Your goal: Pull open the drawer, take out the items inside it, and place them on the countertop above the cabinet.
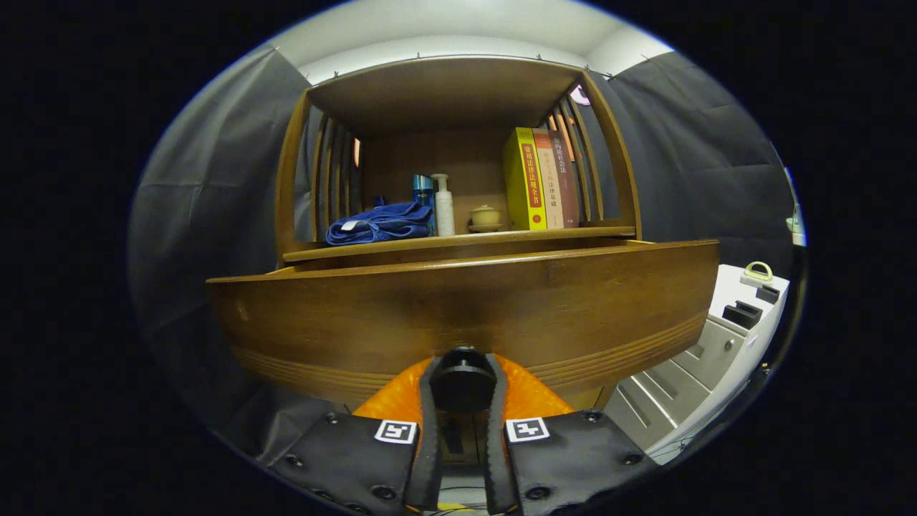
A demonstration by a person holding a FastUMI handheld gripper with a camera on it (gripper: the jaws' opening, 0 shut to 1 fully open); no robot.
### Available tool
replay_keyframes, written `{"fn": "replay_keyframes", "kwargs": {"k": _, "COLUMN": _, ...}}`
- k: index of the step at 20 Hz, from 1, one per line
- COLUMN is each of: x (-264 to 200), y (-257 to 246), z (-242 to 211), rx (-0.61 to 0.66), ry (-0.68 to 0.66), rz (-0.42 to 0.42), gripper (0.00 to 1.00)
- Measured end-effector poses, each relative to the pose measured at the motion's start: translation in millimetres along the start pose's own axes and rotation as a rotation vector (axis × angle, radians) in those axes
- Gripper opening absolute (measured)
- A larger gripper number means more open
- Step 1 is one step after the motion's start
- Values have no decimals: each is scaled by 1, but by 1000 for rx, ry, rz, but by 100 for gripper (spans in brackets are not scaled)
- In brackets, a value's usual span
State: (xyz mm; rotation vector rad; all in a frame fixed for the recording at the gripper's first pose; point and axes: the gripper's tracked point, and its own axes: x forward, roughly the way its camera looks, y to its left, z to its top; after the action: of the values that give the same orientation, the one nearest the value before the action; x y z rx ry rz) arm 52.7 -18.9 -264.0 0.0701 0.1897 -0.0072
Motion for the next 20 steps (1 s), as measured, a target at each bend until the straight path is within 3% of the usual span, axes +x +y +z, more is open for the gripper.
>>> {"fn": "replay_keyframes", "kwargs": {"k": 5, "x": 2, "y": 1, "z": -6, "rx": -64, "ry": -22, "rz": 6, "gripper": 61}}
{"fn": "replay_keyframes", "kwargs": {"k": 8, "x": -3, "y": 13, "z": -27, "rx": -70, "ry": 41, "rz": 62, "gripper": 80}}
{"fn": "replay_keyframes", "kwargs": {"k": 11, "x": -33, "y": 6, "z": -13, "rx": -48, "ry": 9, "rz": 50, "gripper": 99}}
{"fn": "replay_keyframes", "kwargs": {"k": 14, "x": -68, "y": -3, "z": 69, "rx": -104, "ry": -103, "rz": 68, "gripper": 98}}
{"fn": "replay_keyframes", "kwargs": {"k": 16, "x": -68, "y": -10, "z": 139, "rx": -214, "ry": -150, "rz": 74, "gripper": 98}}
{"fn": "replay_keyframes", "kwargs": {"k": 20, "x": -18, "y": 12, "z": 212, "rx": -256, "ry": 11, "rz": 183, "gripper": 97}}
